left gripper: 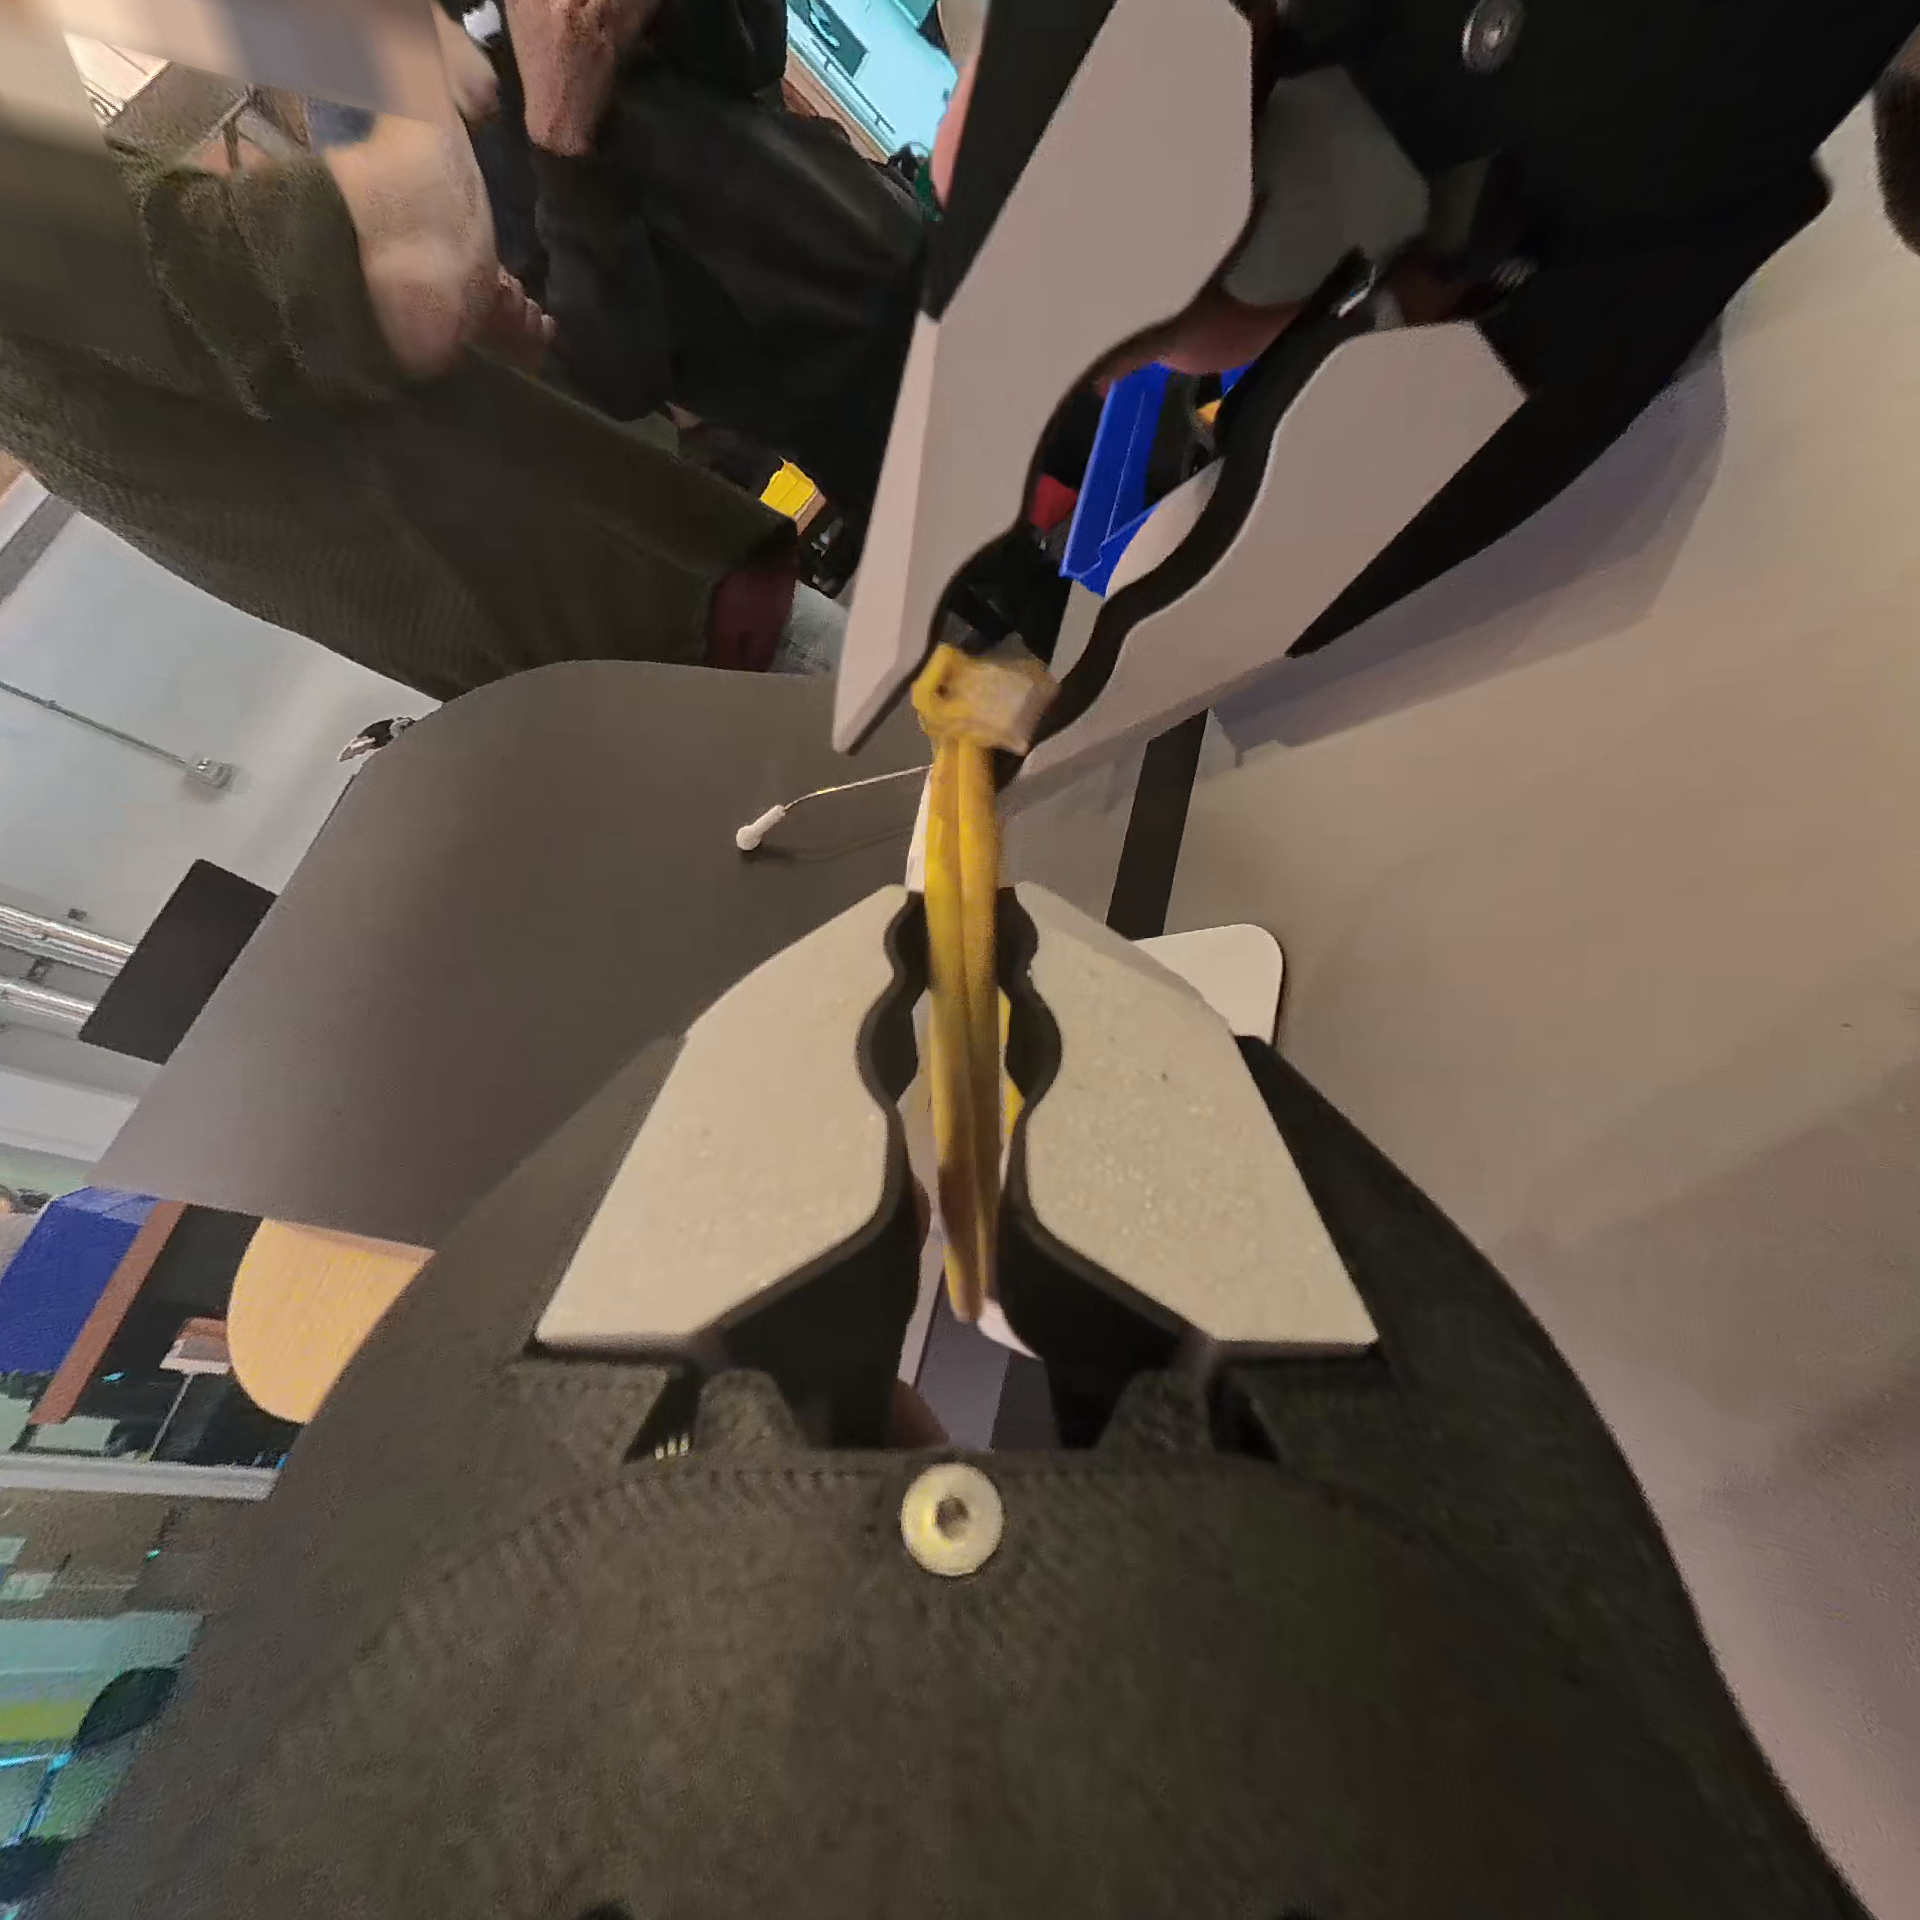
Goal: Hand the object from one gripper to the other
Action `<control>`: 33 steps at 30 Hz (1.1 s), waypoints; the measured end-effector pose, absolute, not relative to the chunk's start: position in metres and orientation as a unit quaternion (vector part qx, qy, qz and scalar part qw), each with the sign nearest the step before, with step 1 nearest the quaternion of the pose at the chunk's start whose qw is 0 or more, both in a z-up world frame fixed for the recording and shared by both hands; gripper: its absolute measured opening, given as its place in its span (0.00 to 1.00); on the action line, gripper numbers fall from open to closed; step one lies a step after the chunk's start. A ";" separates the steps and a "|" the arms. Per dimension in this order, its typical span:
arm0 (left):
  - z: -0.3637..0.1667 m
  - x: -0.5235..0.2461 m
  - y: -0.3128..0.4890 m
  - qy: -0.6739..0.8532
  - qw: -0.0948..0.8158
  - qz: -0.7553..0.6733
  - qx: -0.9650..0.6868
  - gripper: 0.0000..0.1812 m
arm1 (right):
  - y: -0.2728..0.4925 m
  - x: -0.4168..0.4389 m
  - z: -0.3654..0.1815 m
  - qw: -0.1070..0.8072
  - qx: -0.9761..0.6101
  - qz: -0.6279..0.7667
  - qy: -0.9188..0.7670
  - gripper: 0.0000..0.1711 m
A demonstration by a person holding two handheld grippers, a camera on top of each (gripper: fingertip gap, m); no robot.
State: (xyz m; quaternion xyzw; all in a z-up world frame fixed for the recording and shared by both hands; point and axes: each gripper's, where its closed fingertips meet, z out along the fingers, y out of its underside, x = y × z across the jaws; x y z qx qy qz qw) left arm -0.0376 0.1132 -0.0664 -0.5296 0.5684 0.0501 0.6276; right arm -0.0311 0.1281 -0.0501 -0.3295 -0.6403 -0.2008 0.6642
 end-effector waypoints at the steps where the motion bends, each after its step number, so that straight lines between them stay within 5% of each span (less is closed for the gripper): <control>1: -0.065 -0.037 0.112 0.564 0.630 0.040 -0.532 0.07 | 0.129 -0.031 -0.050 0.665 -0.331 -0.202 -0.638 0.09; 6: -0.055 -0.036 0.105 0.555 0.640 0.004 -0.532 0.07 | 0.129 -0.033 -0.049 0.673 -0.362 -0.145 -0.628 0.08; 14: -0.005 -0.067 0.068 0.542 0.693 -0.108 -0.463 0.13 | 0.103 -0.017 -0.069 0.588 -0.449 0.134 -0.659 0.07; 20: -0.040 -0.052 0.074 0.623 0.660 0.047 -0.417 0.21 | 0.076 -0.008 -0.083 0.495 -0.453 0.340 -0.659 0.07; 27: -0.064 0.002 0.045 0.671 0.656 0.007 -0.347 0.23 | 0.052 -0.015 -0.104 0.397 -0.430 0.472 -0.659 0.07; 30: -0.062 0.012 0.035 0.670 0.668 -0.007 -0.324 0.22 | 0.047 -0.019 -0.111 0.368 -0.426 0.504 -0.655 0.07; 33: -0.059 0.014 0.032 0.664 0.678 -0.008 -0.314 0.08 | 0.042 -0.020 -0.110 0.351 -0.416 0.535 -0.646 0.07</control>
